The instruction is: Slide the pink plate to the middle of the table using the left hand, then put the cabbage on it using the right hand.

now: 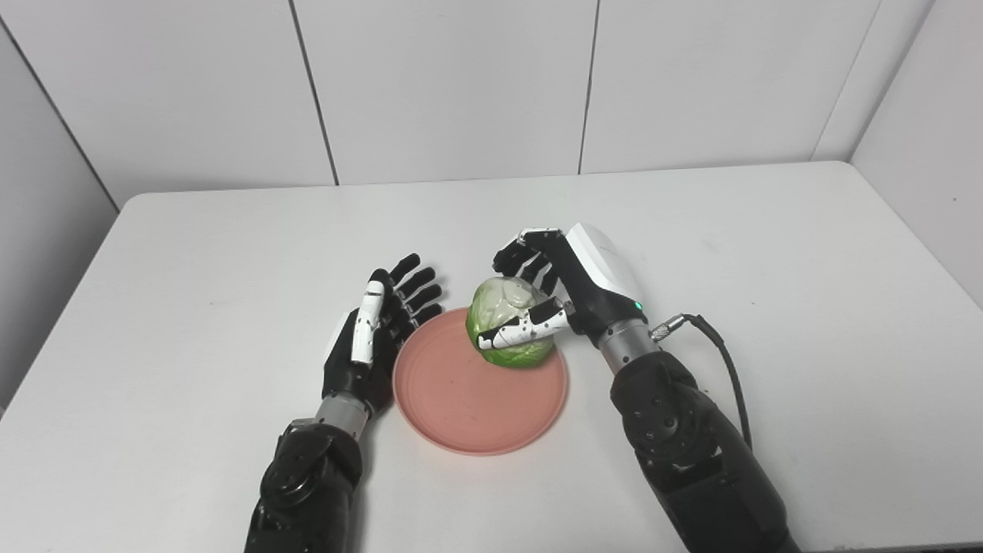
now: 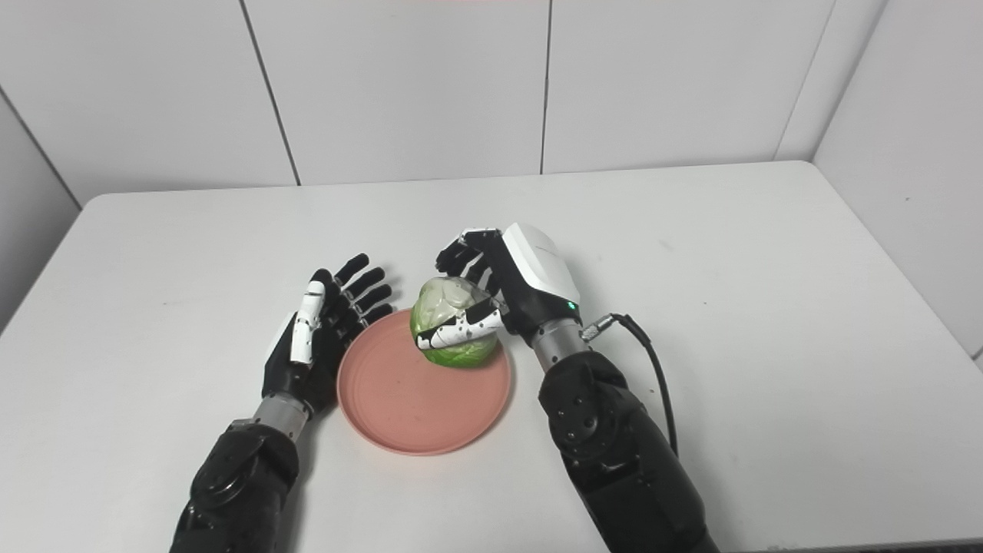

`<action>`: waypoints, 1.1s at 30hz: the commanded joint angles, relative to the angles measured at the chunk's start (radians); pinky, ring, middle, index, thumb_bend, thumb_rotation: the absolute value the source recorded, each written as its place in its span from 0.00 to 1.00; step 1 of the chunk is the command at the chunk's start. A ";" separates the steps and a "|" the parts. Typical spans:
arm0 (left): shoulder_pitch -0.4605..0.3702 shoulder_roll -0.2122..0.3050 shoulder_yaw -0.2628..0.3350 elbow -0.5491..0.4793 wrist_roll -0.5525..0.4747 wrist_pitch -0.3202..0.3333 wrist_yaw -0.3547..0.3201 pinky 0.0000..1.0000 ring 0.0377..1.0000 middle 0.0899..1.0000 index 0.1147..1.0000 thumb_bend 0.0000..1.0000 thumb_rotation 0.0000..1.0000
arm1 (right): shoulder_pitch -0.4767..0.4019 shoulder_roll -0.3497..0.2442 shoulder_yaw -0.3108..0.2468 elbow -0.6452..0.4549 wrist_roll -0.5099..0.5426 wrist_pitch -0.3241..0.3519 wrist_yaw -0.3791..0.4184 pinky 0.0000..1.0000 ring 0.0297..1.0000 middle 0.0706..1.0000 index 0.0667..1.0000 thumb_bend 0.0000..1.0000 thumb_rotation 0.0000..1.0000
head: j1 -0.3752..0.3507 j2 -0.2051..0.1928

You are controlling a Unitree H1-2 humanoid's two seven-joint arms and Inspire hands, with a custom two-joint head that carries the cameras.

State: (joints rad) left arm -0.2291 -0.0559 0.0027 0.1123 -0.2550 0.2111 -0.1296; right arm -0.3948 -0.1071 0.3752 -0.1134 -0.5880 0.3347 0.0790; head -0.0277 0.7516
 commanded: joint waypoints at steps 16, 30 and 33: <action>0.010 -0.028 -0.016 0.013 0.027 0.068 0.032 0.81 0.83 0.82 0.81 0.42 1.00 | -0.018 0.021 0.031 0.056 0.007 -0.124 0.000 0.34 0.38 0.40 0.47 0.53 0.00 | 0.023 0.019; 0.010 -0.023 -0.019 0.010 0.032 0.072 0.033 0.81 0.84 0.83 0.82 0.42 1.00 | -0.011 0.019 0.044 0.120 -0.013 -0.154 -0.008 0.32 0.37 0.39 0.48 0.53 0.00 | 0.014 0.020; 0.010 -0.021 -0.020 0.012 0.034 0.069 0.032 0.81 0.84 0.83 0.82 0.42 1.00 | -0.012 0.016 0.044 0.123 -0.017 -0.153 -0.009 0.32 0.37 0.39 0.48 0.53 0.00 | 0.007 0.017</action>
State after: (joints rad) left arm -0.2296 -0.0804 -0.0138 0.0984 -0.2317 0.2373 -0.1048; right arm -0.3886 -0.0941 0.4185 0.0000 -0.5913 0.2057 0.0681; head -0.0184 0.7701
